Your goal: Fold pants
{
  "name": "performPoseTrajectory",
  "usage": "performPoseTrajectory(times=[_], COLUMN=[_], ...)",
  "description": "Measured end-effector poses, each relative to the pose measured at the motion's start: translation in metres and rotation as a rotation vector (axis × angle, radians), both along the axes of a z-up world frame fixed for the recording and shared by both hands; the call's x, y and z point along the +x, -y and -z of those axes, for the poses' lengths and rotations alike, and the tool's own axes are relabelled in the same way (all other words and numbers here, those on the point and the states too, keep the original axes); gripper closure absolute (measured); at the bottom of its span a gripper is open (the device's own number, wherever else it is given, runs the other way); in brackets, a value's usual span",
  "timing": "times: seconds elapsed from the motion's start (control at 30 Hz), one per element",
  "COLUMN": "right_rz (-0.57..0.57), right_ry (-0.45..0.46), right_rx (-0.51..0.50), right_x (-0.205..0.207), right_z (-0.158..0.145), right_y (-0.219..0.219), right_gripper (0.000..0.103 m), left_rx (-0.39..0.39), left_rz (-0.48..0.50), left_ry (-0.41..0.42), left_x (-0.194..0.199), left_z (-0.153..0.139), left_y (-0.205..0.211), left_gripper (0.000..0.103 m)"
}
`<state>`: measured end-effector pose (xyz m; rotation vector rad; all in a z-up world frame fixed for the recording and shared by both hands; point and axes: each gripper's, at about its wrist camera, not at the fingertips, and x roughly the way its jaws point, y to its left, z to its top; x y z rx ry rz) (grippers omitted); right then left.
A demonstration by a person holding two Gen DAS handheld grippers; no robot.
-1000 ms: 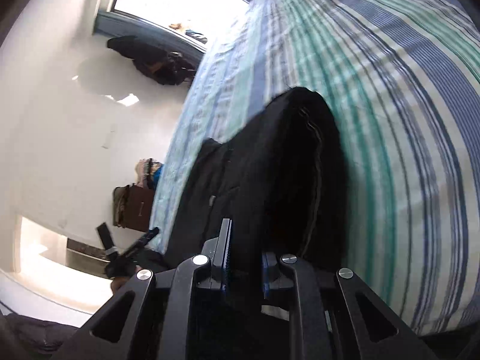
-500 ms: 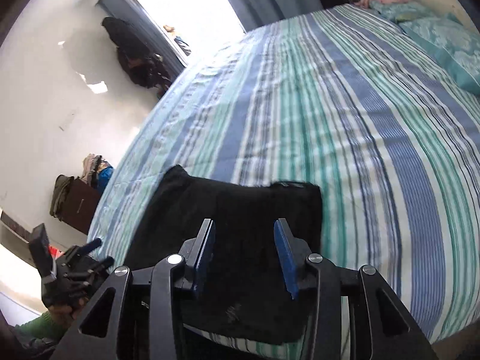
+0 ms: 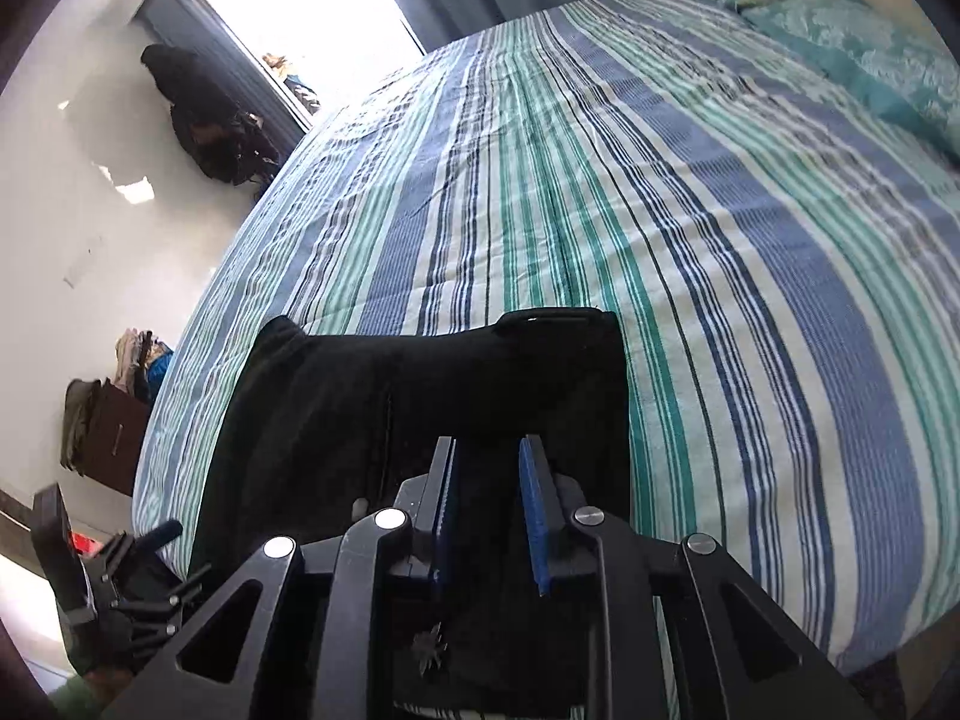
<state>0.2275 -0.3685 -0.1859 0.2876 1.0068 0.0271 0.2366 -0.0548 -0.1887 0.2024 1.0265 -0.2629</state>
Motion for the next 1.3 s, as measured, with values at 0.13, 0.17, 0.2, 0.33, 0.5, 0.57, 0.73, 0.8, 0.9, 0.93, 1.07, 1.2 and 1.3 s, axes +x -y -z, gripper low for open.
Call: performPoseTrajectory(times=[0.13,0.17,0.2,0.33,0.5,0.57,0.73,0.8,0.9,0.93,1.07,1.2,1.3], right_rz=[-0.045,-0.050,-0.058,-0.041,-0.039,-0.030,-0.016,-0.015,-0.013,-0.012,-0.008,-0.012,-0.013], right_ry=[0.021,0.026,0.029,-0.021,-0.067,-0.071,-0.061,-0.058,-0.054,-0.053,-0.048,-0.046,-0.044], right_rx=[-0.088,-0.106,-0.128,-0.209,-0.248,-0.249,-0.218,-0.219,-0.217,-0.214,-0.197,-0.198,-0.190], right_x=[-0.043,-0.051,-0.059,-0.069,-0.070,-0.069,-0.071,-0.072,-0.072,-0.072,-0.073,-0.074,-0.075], right_z=[-0.022,-0.022,-0.020,0.009,0.040,0.040,0.043,0.044,0.045,0.045,0.045,0.045,0.045], right_y=[-0.031,-0.038,-0.045,-0.059,-0.063,-0.063,-0.060,-0.061,-0.061,-0.061,-0.059,-0.058,-0.057], right_gripper=[0.081,0.081,0.081,0.081,0.081,0.081,0.081,0.081,0.081,0.081,0.081,0.081,0.081], left_rx=[0.014,0.022,0.033,0.059,0.071,0.071,0.078,0.075,0.065,0.063,0.055,0.059,0.056], left_rz=[-0.009,-0.008,-0.006,-0.003,-0.005,-0.006,-0.006,-0.009,-0.019,-0.022,-0.025,-0.023,-0.023], left_ry=[0.001,0.001,-0.001,-0.020,-0.033,-0.036,-0.031,-0.034,-0.040,-0.043,-0.051,-0.051,-0.057], left_x=[0.002,0.002,0.002,0.002,0.002,0.003,0.003,0.004,0.004,0.004,0.005,0.003,0.002], left_z=[0.000,0.001,0.002,0.010,0.015,0.016,0.018,0.020,0.020,0.021,0.021,0.020,0.020], left_y=[0.006,0.007,0.008,0.010,0.011,0.011,0.011,0.012,0.006,0.005,0.003,0.002,0.001], left_gripper=[0.013,0.013,0.013,0.013,0.013,0.013,0.012,0.011,0.008,0.007,0.006,0.006,0.006])
